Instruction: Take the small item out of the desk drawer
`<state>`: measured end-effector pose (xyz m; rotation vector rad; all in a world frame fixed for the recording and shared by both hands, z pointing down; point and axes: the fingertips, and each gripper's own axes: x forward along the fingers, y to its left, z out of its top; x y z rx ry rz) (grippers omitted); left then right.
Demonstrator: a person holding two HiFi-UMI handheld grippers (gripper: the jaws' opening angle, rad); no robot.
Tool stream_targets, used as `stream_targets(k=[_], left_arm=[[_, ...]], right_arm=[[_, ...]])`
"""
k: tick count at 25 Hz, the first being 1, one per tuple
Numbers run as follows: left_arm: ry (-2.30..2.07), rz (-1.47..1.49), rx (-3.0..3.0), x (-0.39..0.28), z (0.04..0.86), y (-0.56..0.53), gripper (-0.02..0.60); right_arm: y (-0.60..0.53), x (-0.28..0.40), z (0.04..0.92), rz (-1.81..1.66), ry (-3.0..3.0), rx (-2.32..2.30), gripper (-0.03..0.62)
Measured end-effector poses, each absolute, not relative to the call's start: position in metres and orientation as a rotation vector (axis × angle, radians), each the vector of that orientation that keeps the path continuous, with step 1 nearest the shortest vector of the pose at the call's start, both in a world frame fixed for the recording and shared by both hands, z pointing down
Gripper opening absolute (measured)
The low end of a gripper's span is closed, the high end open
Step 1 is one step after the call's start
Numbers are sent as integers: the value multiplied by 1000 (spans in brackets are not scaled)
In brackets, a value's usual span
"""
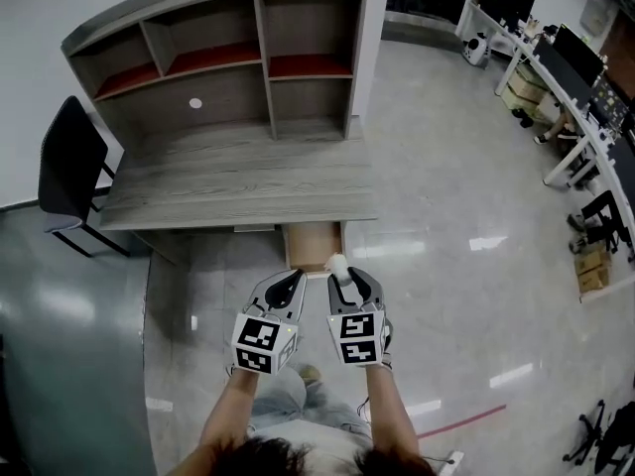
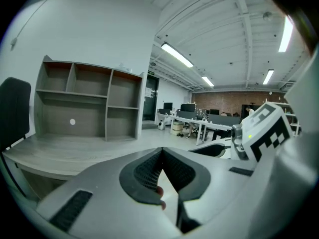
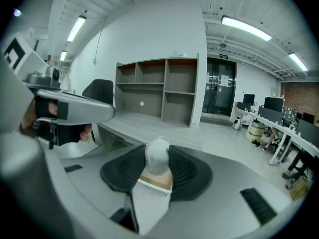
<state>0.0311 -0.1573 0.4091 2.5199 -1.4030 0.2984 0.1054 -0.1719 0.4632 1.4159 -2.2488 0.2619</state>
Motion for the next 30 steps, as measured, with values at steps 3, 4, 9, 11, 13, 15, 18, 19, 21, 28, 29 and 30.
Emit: stream_targets(k=[3,4,9,11,13,15,18,19,21,28,29,30], left_arm=[[-1397,297,2538,30,394,-151,12],[-1400,302,2547,30,389,-149,12],[-1414,292,2569,26,368,-139,12],[-1412,285,2578,25,361,-133,12],[-1411,278,2589,23,354,-126,12],[-1415,275,2601,21,347,-120,12],[-1419,257,2618,17,336,-111,12],[-1420,247,2622,16,333,-108,12],[-1424,227,2630,13,325,-101,12],[-1430,197,2665,3,302,-66,12],[-1431,194,2671,2,299,-62,12],[-1432,191,2676,1,295,-57,12]], right_arm=[[-169,104,448,261,-2285,1447,155],[-167,103,444,259,-2291,1453,155],[-157,102,424,225,-2299,1468,155],[-153,102,416,209,-2300,1482,155],[-148,102,406,192,-2303,1499,155],[-143,100,397,171,-2306,1510,155],[-135,99,384,142,-2311,1528,155],[-131,99,380,134,-2313,1535,155],[-125,97,372,116,-2318,1549,155],[-94,90,343,61,-2334,1581,155],[-89,89,339,53,-2336,1583,155],[-85,88,335,45,-2339,1585,155]])
